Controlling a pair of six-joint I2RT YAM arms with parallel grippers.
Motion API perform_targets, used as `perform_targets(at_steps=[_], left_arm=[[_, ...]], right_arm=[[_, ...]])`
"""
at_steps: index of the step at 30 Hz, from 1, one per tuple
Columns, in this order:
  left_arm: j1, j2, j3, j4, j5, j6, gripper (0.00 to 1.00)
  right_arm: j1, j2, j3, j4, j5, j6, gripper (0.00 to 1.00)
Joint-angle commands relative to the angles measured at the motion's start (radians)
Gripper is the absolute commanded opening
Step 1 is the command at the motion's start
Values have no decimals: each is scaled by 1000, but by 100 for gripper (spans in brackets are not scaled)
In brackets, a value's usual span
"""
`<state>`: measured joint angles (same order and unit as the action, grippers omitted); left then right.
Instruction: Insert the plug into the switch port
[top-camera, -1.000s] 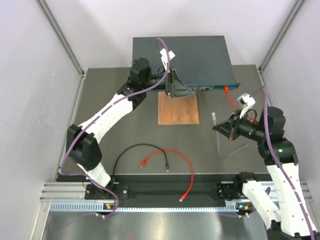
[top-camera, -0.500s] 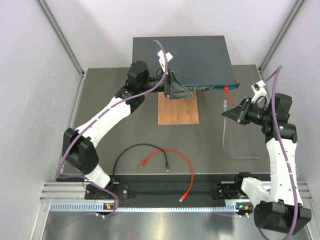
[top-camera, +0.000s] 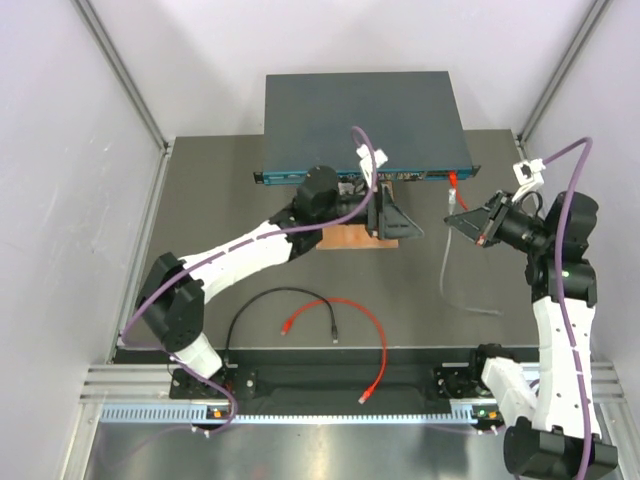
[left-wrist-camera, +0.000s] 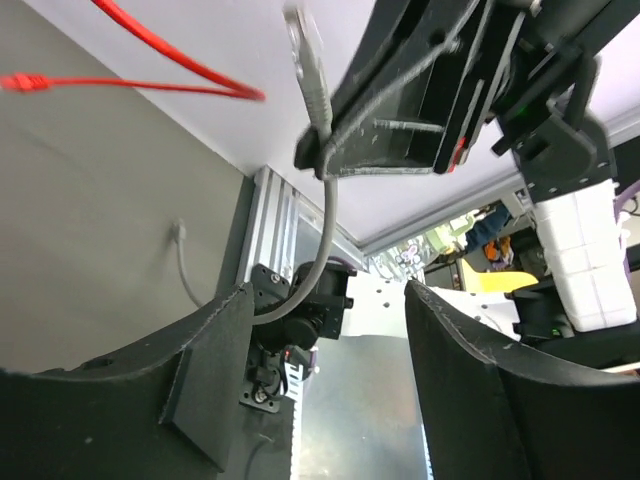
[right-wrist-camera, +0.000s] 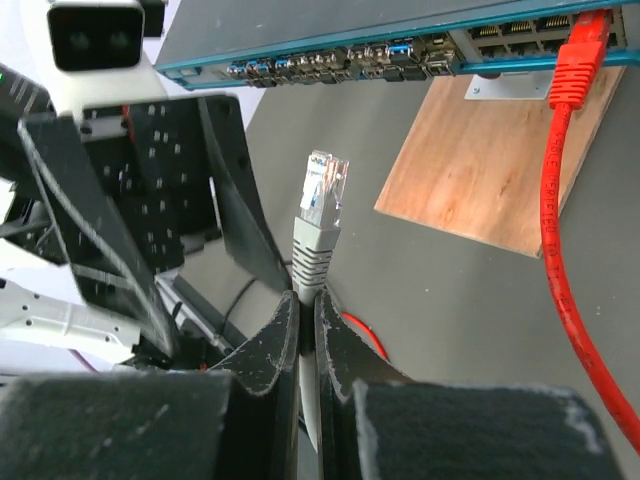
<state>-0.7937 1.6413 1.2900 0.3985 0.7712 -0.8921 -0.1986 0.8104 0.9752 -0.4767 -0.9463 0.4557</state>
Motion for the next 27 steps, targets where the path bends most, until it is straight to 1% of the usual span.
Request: perform_targets(at_steps=[1, 2, 4, 6, 7, 8, 9, 10, 16, 18, 24, 25, 27], left_arm=[[-47, -26, 6, 96, -113, 47, 65], [-56, -17, 8, 80, -134, 51, 64], [-58, -6, 12, 74, -173, 39, 63], [-56, 12, 22, 91, -182, 12, 63], [-56, 15, 22, 105, -184, 2, 63], [-56, 18, 25, 127, -184, -8, 63], [-56, 23, 29, 129, -187, -10, 63], [-58, 32, 37, 117, -193, -10, 63], [-64, 72, 106, 22, -223, -11, 61], [-70, 77, 118, 22, -225, -18, 61], [-99, 94, 126, 31, -217, -18, 60], [-101, 97, 127, 43, -214, -18, 60], [-104, 107, 132, 48, -211, -24, 60]], right_arm=[[-9, 6, 25, 17, -19, 0, 0], [-9, 6, 33, -6, -10, -41, 0], [-9, 10, 51, -61, -12, -74, 0], [-5, 15, 66, -101, -17, -126, 0], [-7, 18, 74, -162, -19, -153, 0], [-5, 18, 91, -198, -20, -228, 0], [-2, 18, 95, -226, -20, -261, 0], [-4, 6, 95, -264, -29, -285, 0], [5, -47, 97, -350, -42, -422, 0], [10, -50, 106, -395, -40, -445, 0], [16, -54, 109, -422, -48, -448, 0], [18, -53, 111, -424, -49, -477, 0], [21, -53, 111, -433, -51, -480, 0]])
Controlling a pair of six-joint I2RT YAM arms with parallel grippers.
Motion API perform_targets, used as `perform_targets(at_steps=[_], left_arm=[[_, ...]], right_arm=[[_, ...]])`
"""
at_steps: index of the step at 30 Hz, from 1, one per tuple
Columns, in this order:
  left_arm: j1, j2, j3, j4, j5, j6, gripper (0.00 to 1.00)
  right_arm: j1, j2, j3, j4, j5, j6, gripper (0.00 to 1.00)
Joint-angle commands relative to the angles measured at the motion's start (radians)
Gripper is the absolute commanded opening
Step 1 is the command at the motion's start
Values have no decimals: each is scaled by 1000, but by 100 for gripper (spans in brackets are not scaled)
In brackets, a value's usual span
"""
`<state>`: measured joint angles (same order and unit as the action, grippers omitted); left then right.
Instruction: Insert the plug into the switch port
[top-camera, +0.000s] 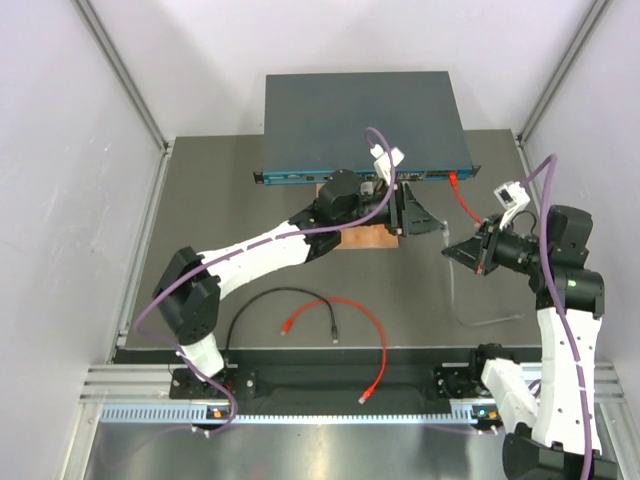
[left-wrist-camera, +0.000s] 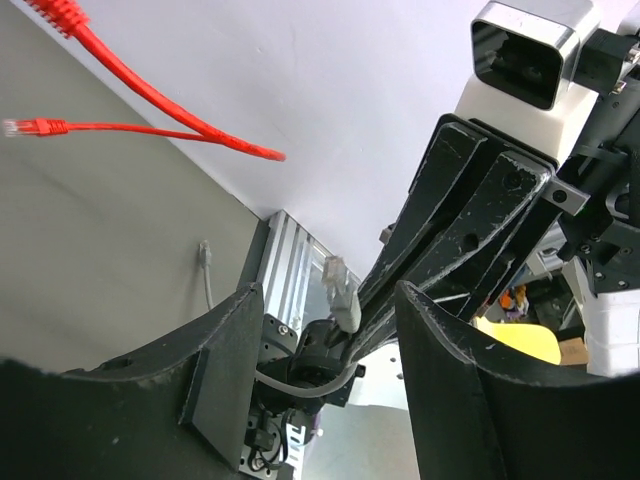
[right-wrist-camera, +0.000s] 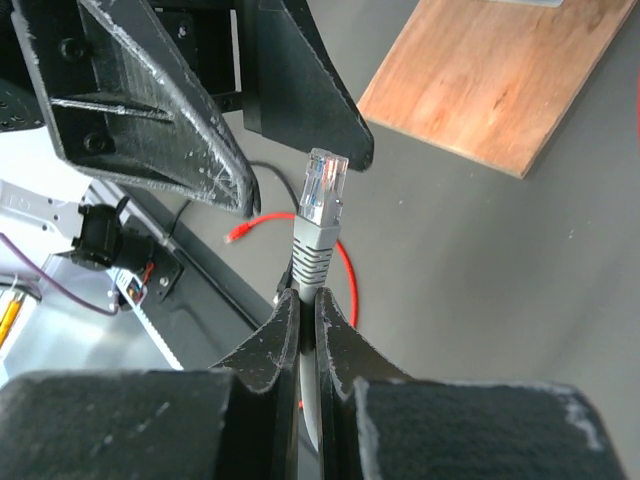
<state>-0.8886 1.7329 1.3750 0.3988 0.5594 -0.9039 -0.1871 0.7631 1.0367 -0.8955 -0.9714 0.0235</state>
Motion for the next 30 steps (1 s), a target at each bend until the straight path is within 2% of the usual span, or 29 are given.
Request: perform_targets(at_steps=[1, 2, 6, 10, 15, 16, 17, 18, 20, 21, 24, 30], left_arm=[[-10, 16, 50, 49, 0, -13, 60], [-10, 19, 53, 58, 0, -21, 59], [-18, 33, 64, 63, 10, -30, 46], [-19, 48, 65, 61, -4, -62, 23], [-19, 62, 65, 86, -3, -99, 7], [-19, 63, 65, 90, -3, -110, 0], [-19, 63, 67, 91, -6, -113, 0], [-19, 65, 67, 87, -9, -119, 0], [-19, 63, 79, 37, -41, -130, 0], [-21, 59, 87, 5, -59, -130, 0], [-19, 50, 117, -112, -143, -171, 0], [-19, 62, 176, -291, -236, -231, 0]], right_arm=[[12, -4, 49, -16, -27, -46, 0], [15, -5, 51, -20, -26, -46, 0], [21, -5, 57, -28, -20, -53, 0], [32, -7, 65, -40, -1, -65, 0], [40, -4, 71, -75, 10, -94, 0], [40, -1, 72, -80, 10, -96, 0], [40, -1, 72, -80, 16, -96, 1], [40, -2, 75, -79, 40, -96, 17], [40, -19, 85, -54, 104, -99, 34], [40, -28, 86, -40, 211, -90, 36], [40, -93, 68, 35, 366, -91, 35], [43, -90, 69, 21, 370, -128, 39]])
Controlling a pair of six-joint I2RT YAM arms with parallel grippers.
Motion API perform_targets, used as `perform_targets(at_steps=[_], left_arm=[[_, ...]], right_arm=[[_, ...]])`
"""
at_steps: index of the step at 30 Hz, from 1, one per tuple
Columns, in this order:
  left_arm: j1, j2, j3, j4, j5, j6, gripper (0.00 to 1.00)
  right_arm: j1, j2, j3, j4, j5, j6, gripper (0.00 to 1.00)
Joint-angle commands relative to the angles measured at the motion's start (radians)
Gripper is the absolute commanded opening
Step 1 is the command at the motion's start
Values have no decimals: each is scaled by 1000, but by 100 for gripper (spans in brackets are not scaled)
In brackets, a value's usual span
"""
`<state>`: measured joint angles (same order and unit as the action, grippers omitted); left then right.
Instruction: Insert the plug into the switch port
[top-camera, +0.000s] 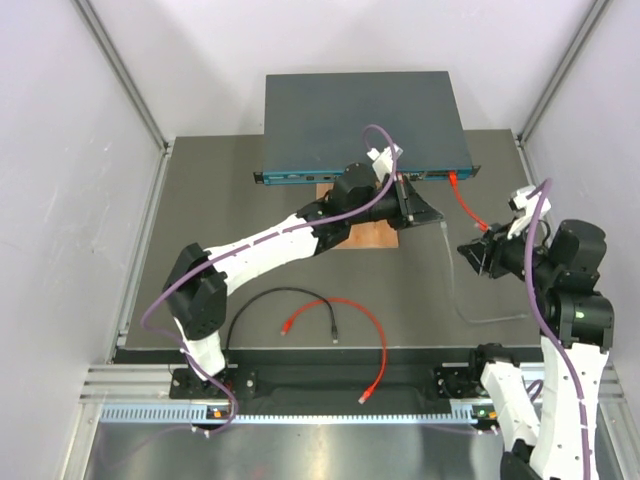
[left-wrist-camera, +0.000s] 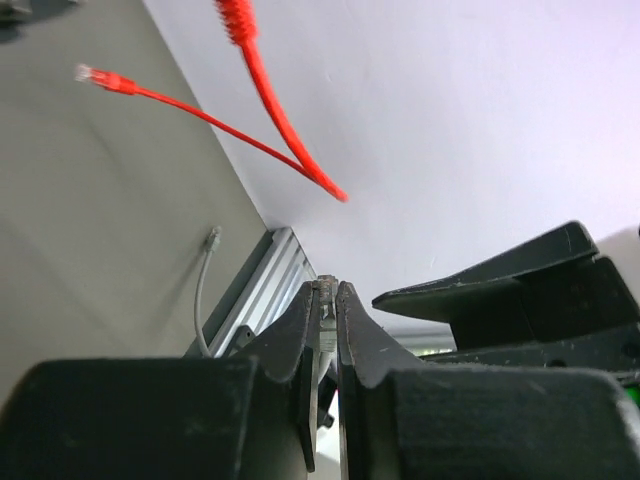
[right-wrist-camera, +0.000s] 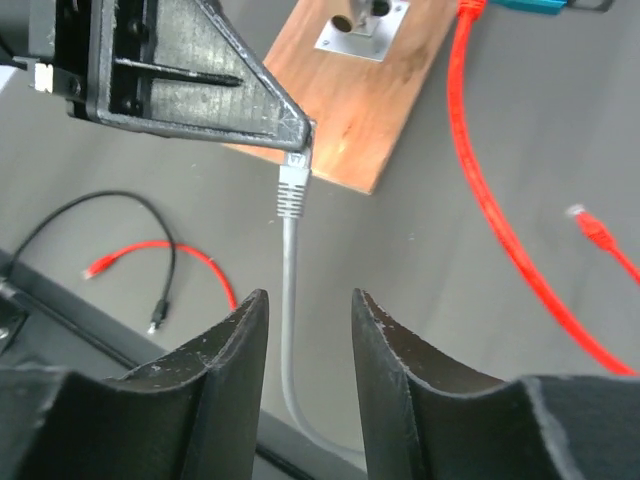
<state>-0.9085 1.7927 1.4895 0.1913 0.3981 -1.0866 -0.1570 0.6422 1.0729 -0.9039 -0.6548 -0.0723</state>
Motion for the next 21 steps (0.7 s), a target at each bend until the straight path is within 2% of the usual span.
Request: perform_targets(at_steps=[1, 2, 8, 11, 12, 15, 18, 21], left_arm=[[0, 2, 67, -90, -87, -55, 0], [-1, 7, 78, -139, -102, -61, 0], [-1, 19, 103, -148, -107, -87, 0], [-1, 25, 103, -147, -96, -102, 0], [-1, 25, 103, -147, -96, -102, 0], [-1, 28, 100, -145, -91, -104, 0], [0, 25, 94, -133, -91, -107, 0], [3, 23, 91, -125, -87, -108, 0]], right_arm=[[14, 34, 35, 30, 55, -32, 40], [16, 39, 35, 34, 55, -32, 41], [68, 82, 50, 74, 96, -24, 44], [146, 112, 61, 101, 144, -6, 44], [212, 117, 62, 109, 179, 3, 44], [298, 137, 62, 126, 240, 14, 41], [310, 145, 55, 134, 282, 6, 33], [316, 148, 58, 135, 325, -12, 31]])
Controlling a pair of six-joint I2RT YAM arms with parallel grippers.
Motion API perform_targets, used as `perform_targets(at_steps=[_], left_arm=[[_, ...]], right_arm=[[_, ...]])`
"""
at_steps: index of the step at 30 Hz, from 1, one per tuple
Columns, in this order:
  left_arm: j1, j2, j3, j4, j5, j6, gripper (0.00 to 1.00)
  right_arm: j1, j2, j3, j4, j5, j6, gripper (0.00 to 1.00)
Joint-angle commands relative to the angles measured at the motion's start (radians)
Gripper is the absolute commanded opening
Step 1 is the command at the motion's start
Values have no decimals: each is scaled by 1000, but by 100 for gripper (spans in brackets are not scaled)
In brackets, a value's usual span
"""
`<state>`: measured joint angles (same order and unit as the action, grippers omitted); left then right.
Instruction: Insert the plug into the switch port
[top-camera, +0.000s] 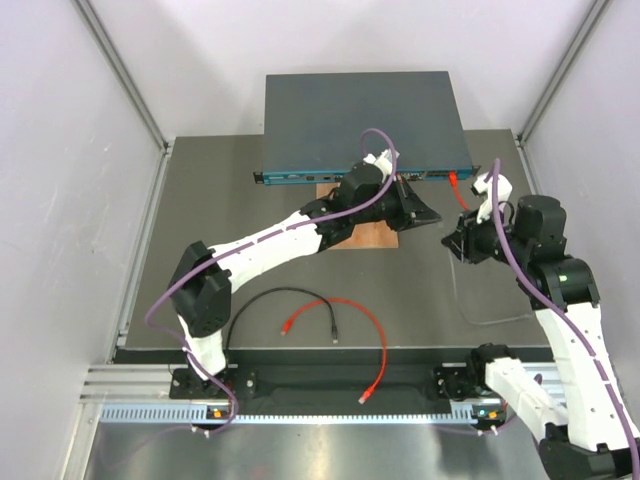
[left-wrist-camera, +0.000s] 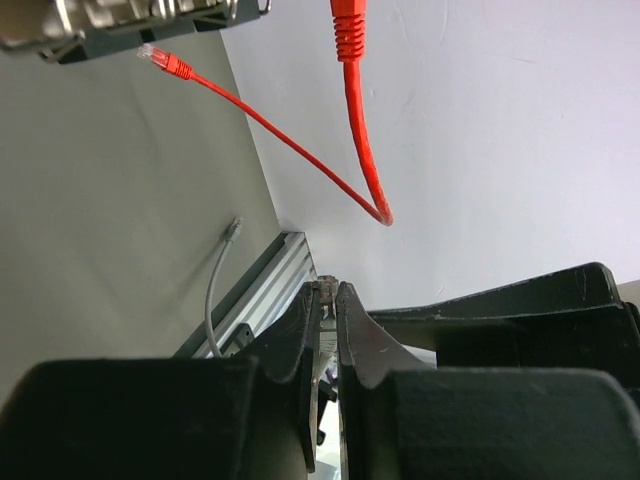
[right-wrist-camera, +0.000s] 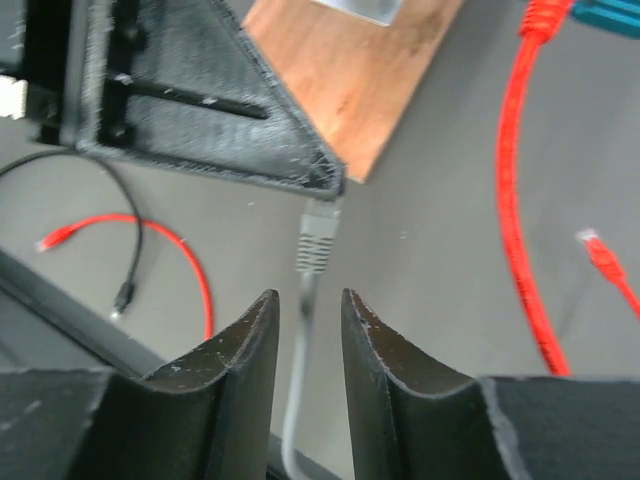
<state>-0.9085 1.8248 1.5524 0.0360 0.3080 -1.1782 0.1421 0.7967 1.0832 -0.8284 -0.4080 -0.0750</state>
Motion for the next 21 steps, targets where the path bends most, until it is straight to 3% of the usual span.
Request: perform_targets(at_steps=[1, 17, 21], left_arm=[[3, -9, 26, 33, 3, -17, 0], [10, 7, 20, 71, 8, -49, 0], [10, 8, 15, 79, 11, -63, 0]], right_arm=[[19, -4, 47, 60, 90, -11, 30], [42, -2, 0, 48, 72, -31, 36], [45, -10, -12, 51, 77, -35, 30]])
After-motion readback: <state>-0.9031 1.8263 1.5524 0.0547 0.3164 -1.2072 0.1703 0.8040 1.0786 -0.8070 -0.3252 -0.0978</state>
